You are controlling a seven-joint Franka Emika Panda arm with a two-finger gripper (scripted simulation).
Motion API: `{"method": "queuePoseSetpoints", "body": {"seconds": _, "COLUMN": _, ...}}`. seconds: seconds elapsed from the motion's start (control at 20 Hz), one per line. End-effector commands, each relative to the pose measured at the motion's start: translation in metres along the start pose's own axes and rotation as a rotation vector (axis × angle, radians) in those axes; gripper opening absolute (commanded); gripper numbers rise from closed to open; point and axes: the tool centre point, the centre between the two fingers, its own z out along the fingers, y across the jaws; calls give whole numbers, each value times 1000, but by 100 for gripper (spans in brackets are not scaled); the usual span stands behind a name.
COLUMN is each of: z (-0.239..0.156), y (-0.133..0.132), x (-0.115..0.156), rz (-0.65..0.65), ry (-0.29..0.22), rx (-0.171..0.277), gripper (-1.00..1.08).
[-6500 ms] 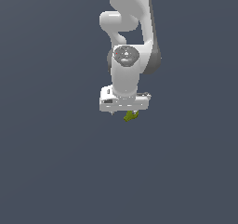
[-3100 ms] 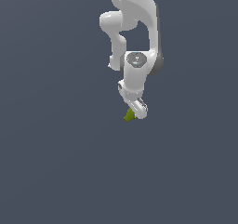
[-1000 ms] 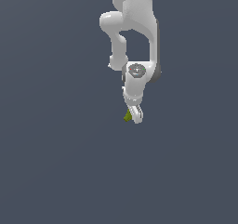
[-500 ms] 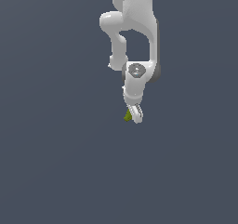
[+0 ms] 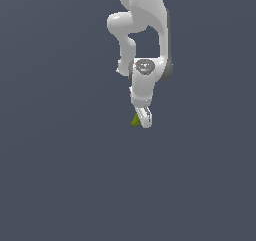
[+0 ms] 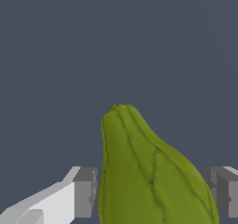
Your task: Pick up the object and move it to a goal position.
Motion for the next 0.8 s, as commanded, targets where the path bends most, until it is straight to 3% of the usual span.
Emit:
{"method": "queuePoseSetpoints", "body": {"seconds": 0.0, "z": -17, "y": 1, "x": 5, "rz": 0, "ry": 0, "rx": 3, "gripper": -100}}
{"method": "queuePoseSetpoints", "body": {"seconds": 0.75, "z": -164, "y": 18, "x": 46, "rz": 3, "ry": 2, "rx": 1, "gripper": -100}}
